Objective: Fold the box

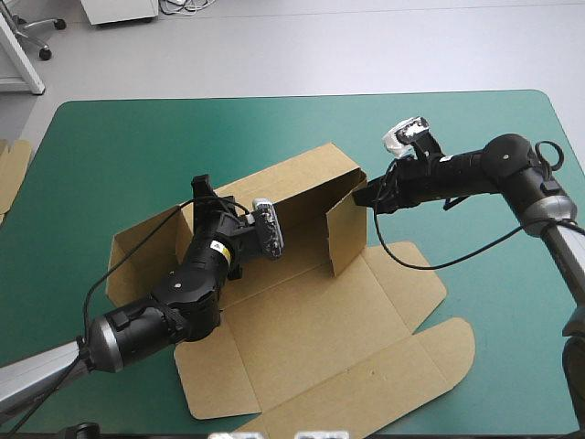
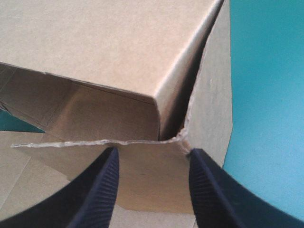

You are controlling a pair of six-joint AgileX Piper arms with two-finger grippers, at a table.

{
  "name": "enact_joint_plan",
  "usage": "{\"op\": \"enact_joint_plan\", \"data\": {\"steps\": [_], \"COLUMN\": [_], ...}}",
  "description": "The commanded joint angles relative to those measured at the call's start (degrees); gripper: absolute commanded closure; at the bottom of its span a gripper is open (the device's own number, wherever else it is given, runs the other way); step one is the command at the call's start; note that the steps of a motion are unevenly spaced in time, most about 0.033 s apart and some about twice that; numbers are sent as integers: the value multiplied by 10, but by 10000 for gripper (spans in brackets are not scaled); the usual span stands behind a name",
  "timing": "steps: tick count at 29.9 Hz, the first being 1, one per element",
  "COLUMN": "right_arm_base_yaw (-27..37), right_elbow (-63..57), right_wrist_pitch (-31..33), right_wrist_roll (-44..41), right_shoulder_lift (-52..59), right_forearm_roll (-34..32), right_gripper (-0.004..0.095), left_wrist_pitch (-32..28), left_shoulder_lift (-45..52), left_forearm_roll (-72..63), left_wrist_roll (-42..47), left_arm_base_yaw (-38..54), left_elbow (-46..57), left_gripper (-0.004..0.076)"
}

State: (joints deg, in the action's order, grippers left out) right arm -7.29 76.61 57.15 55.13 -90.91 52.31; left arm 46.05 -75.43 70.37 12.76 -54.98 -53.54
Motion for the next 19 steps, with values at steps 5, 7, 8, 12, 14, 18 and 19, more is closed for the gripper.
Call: {"op": "enact_joint_plan", "data": {"steps": [5, 7, 8, 12, 14, 18, 19], "right_arm_base_yaw": [0, 0, 0, 0, 0, -14, -20], "right_elbow": [-68, -85, -89, -110, -118, -129, -129], "right_wrist_pitch": [-73, -92, -100, -129, -129, -151, -162], "right_wrist_roll": [82, 111, 119, 135, 141, 157, 158], "right_shoulder_lift": [36, 47, 54, 69, 71, 72, 72], "right_forearm_roll": [78, 98, 98, 90, 100, 111, 108], "right_gripper": [482, 492, 491, 490, 490, 490, 490], "left_wrist_pitch": [-16, -16, -16, -22, -24, -21, -20], "left_shoulder_lift": [13, 13, 13, 13, 13, 13, 13], "left_forearm_roll": [-11, -11, -11, -11, -11, -11, -11], "left_wrist_roll": [13, 13, 13, 14, 14, 14, 14], "left_arm_base_yaw": [-4, -4, -4, -4, -4, -4, -4], "left_elbow": [-14, -14, -14, -14, -14, -14, -14], "left_gripper": [738, 738, 738, 738, 738, 738, 738]}}
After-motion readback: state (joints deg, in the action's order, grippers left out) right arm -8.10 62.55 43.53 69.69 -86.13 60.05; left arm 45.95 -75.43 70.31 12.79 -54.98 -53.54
